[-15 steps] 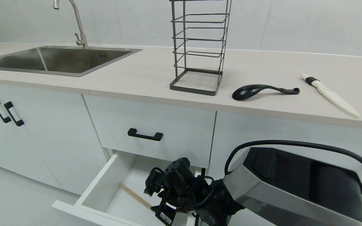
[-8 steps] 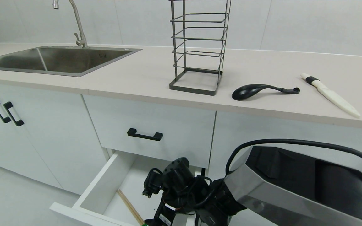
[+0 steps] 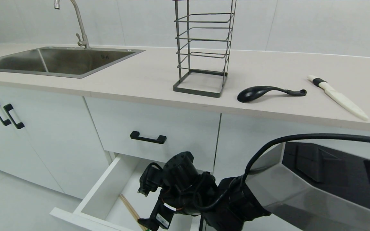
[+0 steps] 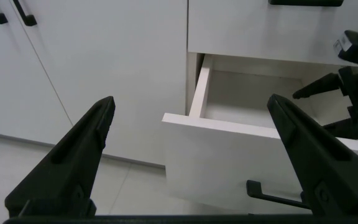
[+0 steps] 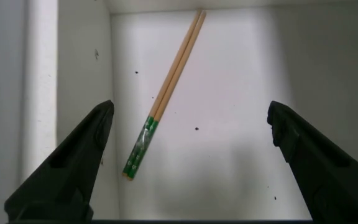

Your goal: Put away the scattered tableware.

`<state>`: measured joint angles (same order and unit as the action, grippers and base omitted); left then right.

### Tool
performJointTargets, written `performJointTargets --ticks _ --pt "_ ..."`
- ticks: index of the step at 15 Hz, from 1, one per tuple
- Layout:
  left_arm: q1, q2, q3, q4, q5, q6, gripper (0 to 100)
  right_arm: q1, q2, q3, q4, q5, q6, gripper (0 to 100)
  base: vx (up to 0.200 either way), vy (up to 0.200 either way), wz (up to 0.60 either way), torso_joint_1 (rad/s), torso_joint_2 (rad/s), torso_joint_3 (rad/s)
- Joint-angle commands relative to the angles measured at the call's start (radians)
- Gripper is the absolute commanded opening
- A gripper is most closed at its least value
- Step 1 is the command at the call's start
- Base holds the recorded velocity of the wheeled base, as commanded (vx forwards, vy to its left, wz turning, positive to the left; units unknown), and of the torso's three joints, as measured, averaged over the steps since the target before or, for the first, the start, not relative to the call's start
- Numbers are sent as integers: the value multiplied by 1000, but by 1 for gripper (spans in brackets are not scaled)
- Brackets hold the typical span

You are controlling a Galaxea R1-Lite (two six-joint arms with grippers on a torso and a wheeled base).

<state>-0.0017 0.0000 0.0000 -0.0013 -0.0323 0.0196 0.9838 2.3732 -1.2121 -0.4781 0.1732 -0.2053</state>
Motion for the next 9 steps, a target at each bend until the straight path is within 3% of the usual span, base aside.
performJointTargets --ticks 1,9 --pt "0 0 0 0 0 0 100 10 -55 3 -4 0 0 100 0 0 0 0 0 0" --pt "0 0 0 0 0 0 100 30 -235 125 -13 -6 -5 100 0 0 0 0 0 0"
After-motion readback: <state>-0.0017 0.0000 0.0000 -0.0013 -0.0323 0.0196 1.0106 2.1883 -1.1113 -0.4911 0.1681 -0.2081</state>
